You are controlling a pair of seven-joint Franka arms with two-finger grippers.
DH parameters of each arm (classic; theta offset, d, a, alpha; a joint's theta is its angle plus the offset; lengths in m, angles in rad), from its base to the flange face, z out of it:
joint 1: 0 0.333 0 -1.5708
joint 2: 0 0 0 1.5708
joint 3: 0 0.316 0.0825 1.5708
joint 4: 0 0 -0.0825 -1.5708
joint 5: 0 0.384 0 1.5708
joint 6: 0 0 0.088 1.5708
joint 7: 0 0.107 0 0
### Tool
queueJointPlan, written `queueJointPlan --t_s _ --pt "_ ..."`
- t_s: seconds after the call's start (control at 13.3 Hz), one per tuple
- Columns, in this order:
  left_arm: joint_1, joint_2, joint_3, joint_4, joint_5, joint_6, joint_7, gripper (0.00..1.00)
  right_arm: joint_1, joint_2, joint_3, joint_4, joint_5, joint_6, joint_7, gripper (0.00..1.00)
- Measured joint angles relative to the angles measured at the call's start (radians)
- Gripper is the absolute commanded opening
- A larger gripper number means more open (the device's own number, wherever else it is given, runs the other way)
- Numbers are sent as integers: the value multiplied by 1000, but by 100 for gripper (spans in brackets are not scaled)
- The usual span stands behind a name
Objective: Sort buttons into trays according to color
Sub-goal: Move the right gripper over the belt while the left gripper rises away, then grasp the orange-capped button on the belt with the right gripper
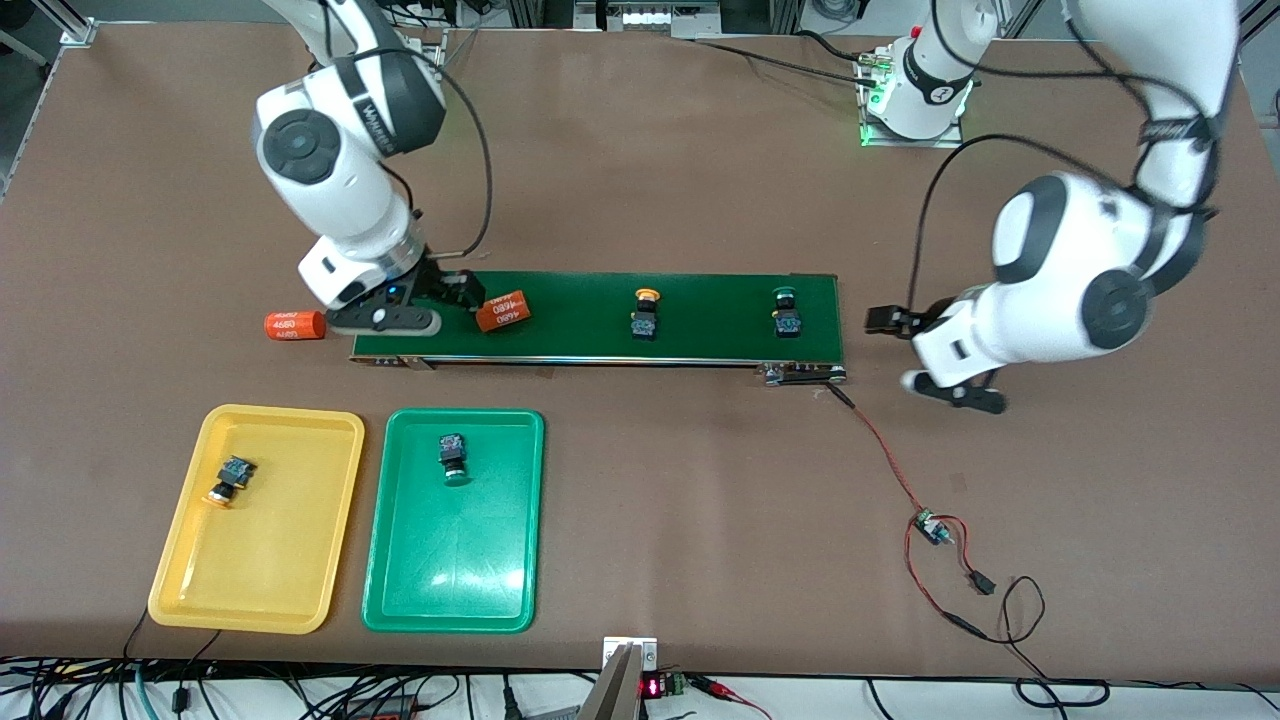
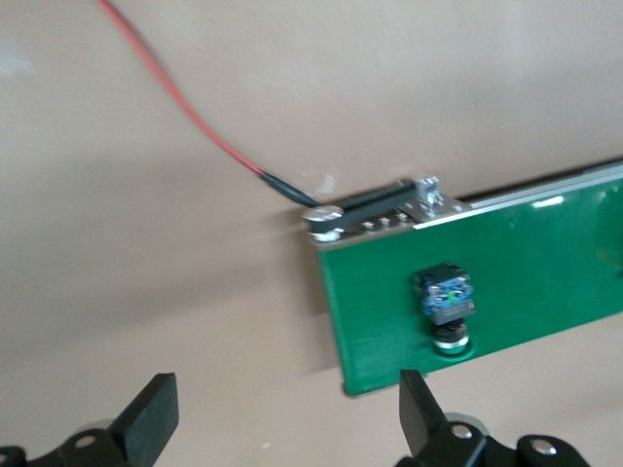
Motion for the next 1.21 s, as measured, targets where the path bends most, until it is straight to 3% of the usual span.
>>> queueJointPlan --t_s 0.3,0.53,0.9,1.21 --pt "-8 -132 132 1 69 -7 0 100 -4 -19 113 -61 1 18 161 100" --pt "-9 -213 217 -1 160 -59 10 100 -4 -17 151 -74 1 21 182 100" --pt "-27 -372 210 -51 224 -123 9 100 2 11 167 -79 -21 42 238 100" --pt "-42 -435 130 -89 222 -123 -22 100 30 63 171 -75 -122 54 318 100"
